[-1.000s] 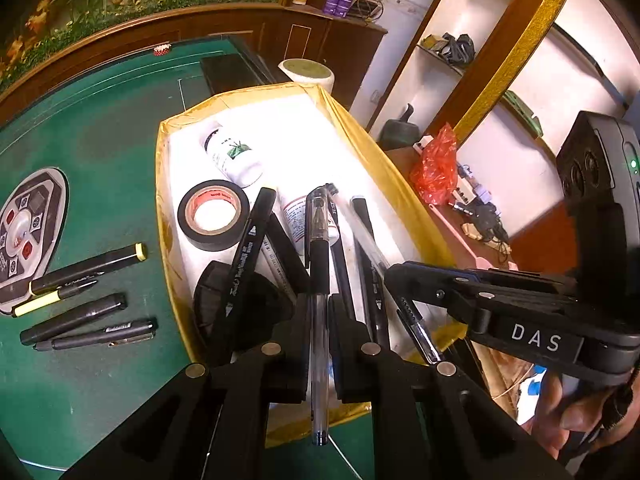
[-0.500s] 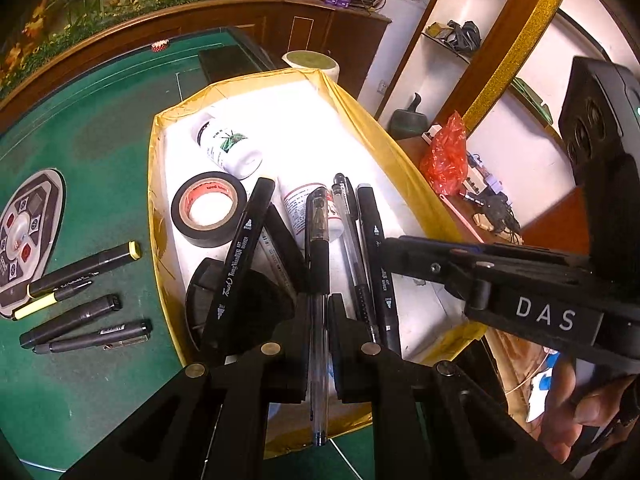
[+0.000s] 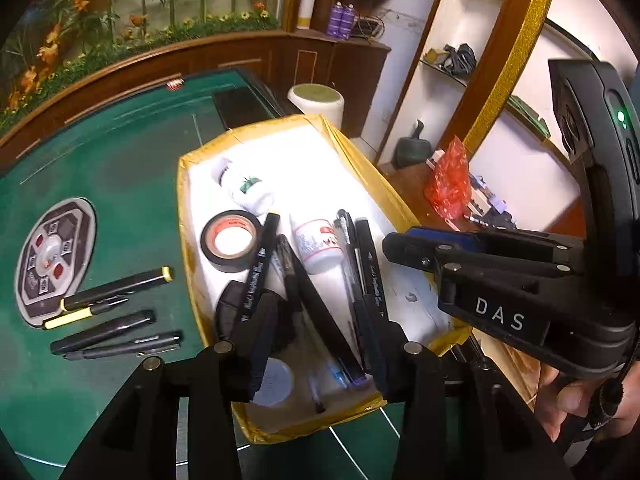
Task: Organize rigid objects
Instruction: 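Lower both clear pens into the white tray and open both tools, then move the right tool back to the table and grasp a thick black marker, then grasp a thin black pen with the left tool while the right holds the marker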
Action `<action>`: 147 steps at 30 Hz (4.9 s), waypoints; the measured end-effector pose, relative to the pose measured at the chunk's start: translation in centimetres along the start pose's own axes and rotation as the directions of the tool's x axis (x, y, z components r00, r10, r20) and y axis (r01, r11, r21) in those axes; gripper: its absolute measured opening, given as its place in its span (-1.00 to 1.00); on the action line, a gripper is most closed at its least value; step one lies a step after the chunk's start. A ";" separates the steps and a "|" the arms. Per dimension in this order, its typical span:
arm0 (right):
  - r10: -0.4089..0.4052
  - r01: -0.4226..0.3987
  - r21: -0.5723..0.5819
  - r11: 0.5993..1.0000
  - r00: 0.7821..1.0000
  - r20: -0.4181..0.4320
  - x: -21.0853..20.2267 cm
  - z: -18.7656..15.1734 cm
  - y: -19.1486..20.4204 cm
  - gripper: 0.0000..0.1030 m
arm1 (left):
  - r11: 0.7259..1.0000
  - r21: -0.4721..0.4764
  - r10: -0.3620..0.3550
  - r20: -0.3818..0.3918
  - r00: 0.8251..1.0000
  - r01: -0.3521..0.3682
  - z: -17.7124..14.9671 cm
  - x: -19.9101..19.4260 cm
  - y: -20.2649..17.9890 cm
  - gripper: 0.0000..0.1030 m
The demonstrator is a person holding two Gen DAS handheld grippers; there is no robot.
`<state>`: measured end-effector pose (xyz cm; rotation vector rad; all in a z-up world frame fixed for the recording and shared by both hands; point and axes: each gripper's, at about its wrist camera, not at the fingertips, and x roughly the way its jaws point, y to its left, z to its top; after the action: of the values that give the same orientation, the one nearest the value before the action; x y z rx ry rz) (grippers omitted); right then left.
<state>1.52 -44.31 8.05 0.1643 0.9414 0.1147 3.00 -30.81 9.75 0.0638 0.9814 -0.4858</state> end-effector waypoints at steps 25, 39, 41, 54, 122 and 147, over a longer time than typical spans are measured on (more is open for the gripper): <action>-0.054 0.077 -0.304 0.950 0.995 0.083 0.3 -0.2 11.1 -0.42 | 0.962 -0.243 0.146 0.073 0.987 -0.124 -3.2 -5.5 11.4 -0.12; 0.146 -0.175 -0.322 0.930 0.983 -0.111 4.3 0.9 16.5 -0.36 | 0.886 -0.421 0.216 0.003 0.976 -0.195 -8.2 -6.5 19.1 -0.12; 0.169 -0.212 -0.312 0.926 0.973 -0.159 5.7 1.7 17.3 -0.35 | 0.866 -0.453 0.226 -0.019 0.974 -0.209 -9.4 -6.5 20.4 -0.12; 0.113 -0.225 -0.359 0.906 0.945 -0.307 15.0 5.8 20.7 -0.32 | 0.830 -0.508 0.236 -0.058 0.970 -0.232 -12.3 -7.3 24.1 -0.12; 0.107 -0.263 -0.357 0.896 0.909 -0.402 11.9 -4.3 22.1 -0.70 | 0.894 -0.317 0.246 -0.246 0.938 -0.317 -12.2 -3.1 21.3 -0.83; 0.192 -0.284 -0.260 0.923 0.924 -0.330 8.7 -3.0 19.5 -0.70 | 0.911 -0.352 0.186 -0.112 0.976 -0.214 -10.1 -5.0 19.7 -0.83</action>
<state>3.70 -23.43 3.09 -0.0262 1.1909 0.5235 1.14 -8.75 4.90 -0.1501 1.1136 -0.1073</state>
